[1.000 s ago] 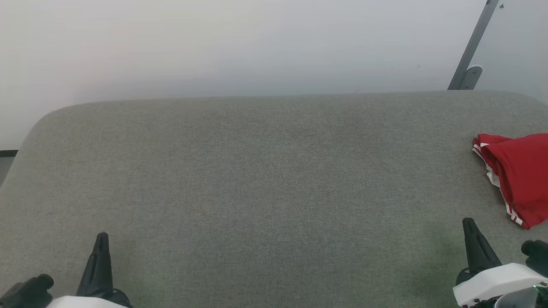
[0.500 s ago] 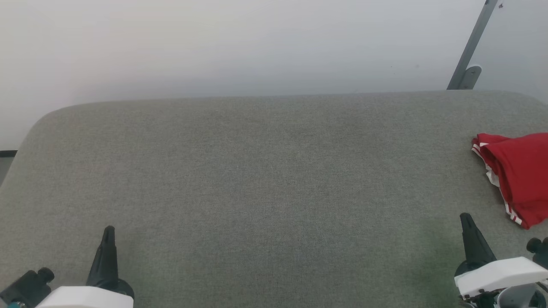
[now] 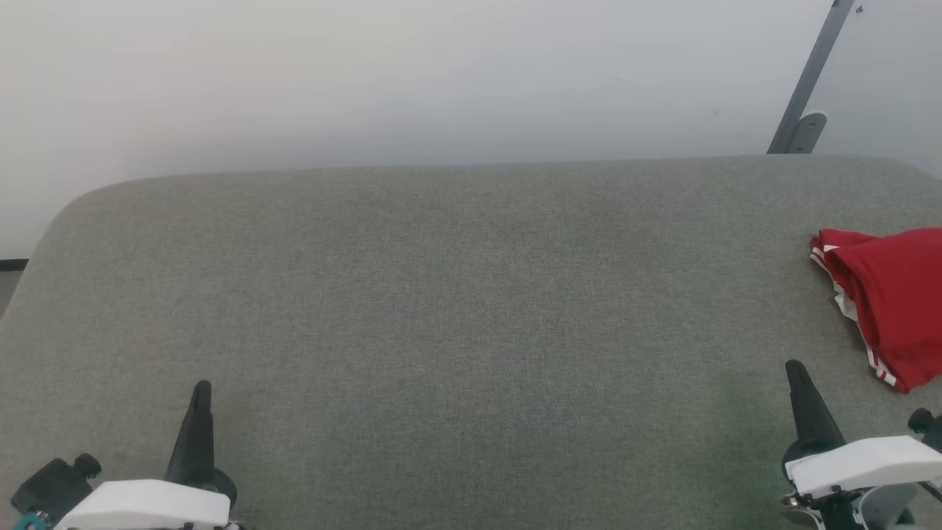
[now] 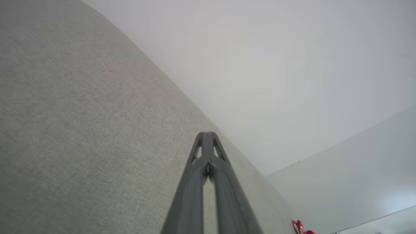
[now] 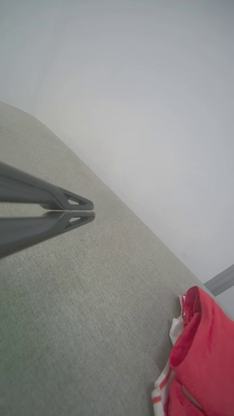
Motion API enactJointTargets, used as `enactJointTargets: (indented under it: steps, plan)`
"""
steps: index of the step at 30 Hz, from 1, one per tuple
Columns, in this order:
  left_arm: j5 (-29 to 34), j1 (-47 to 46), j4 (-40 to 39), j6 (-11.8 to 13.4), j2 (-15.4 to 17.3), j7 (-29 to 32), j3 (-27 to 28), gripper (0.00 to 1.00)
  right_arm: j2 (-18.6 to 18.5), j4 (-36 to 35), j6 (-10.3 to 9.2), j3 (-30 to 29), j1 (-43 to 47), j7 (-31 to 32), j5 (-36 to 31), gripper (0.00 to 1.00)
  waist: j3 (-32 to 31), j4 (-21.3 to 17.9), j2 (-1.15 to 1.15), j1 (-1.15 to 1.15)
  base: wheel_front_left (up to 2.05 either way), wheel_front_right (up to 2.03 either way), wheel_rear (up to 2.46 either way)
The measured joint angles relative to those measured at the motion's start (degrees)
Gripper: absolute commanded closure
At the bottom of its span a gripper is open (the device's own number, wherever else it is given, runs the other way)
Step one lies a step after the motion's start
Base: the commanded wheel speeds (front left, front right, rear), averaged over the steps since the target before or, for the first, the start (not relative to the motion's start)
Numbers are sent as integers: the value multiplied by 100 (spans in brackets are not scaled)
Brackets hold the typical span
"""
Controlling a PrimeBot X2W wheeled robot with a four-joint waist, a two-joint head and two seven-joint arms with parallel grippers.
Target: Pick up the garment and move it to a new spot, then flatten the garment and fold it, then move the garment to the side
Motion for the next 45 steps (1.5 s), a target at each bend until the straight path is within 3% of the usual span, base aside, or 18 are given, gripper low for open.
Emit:
enactJointTargets:
  steps: [45]
  plan:
    - [-2203, -467, 265, 0, -243, 680, -77, 100, 274, -48, -4, -86, -241, 590, 2372, 100, 5, -35, 0, 0, 0, 0, 0]
